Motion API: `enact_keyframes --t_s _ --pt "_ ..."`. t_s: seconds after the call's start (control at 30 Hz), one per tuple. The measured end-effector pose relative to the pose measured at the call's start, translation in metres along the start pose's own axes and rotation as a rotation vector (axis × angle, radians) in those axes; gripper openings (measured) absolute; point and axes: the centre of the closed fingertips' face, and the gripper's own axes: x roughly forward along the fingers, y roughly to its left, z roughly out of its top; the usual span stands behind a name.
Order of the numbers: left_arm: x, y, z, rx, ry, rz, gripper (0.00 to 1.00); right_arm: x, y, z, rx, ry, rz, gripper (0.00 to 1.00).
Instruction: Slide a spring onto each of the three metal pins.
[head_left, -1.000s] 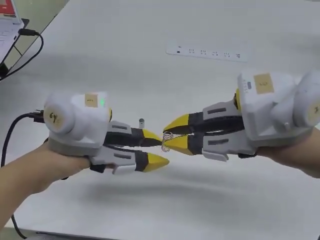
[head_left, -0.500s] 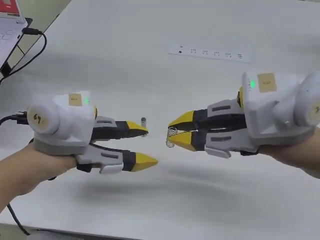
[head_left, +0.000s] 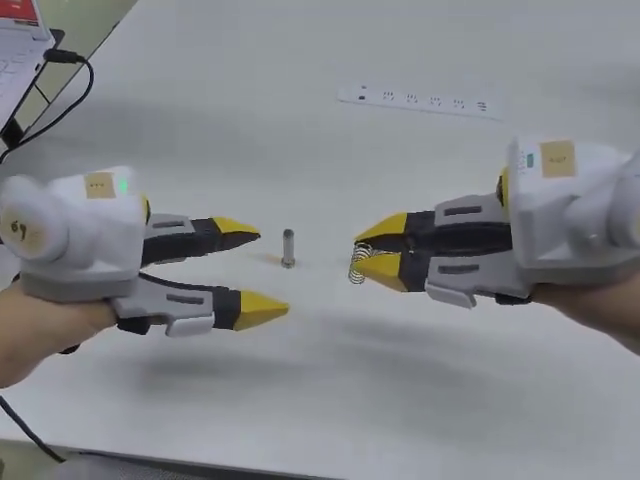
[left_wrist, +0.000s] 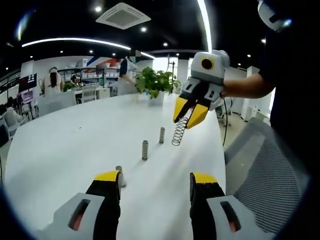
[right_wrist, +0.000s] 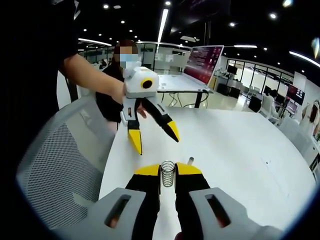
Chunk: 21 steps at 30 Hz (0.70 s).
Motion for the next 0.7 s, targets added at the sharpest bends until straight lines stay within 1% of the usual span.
enact_keyframes --t_s 0.1,0.13,0.2,0.23,0.3,0.43,0.5,0.63,0.7 --pt "-0.002 0.002 -0.003 -0.007 0.004 0.011 0.57 -0.001 -0.003 0.000 0.005 -0.005 -0.015 0.08" --pt "-0.003 0.003 -0.004 -0.011 0.004 0.017 0.59 -0.001 -0.005 -0.002 -0.003 0.004 -0.025 0.08" --pt "-0.004 0.004 -0.006 -0.017 0.007 0.026 0.61 -0.001 -0.004 -0.003 -0.001 0.004 -0.024 0.08" --pt "-0.004 0.005 -0.007 -0.020 0.008 0.028 0.63 -0.001 -0.005 -0.002 0.008 -0.004 -0.025 0.08" --pt "-0.006 0.005 -0.008 -0.022 0.008 0.033 0.68 -0.001 -0.004 -0.003 0.009 -0.002 -0.024 0.08" --pt "-0.009 0.009 -0.008 -0.040 -0.005 0.050 0.77 -0.001 -0.005 -0.005 0.007 0.003 -0.023 0.08" --pt "-0.011 0.011 -0.009 -0.041 -0.003 0.057 0.80 -0.001 -0.006 -0.005 0.008 0.002 -0.027 0.08" --pt "-0.015 0.013 -0.010 -0.048 -0.014 0.073 0.87 -0.002 -0.009 -0.005 0.017 -0.006 -0.038 0.08" --pt "-0.015 0.013 -0.012 -0.064 -0.010 0.076 0.89 -0.004 -0.012 -0.006 0.028 -0.013 -0.045 0.08"
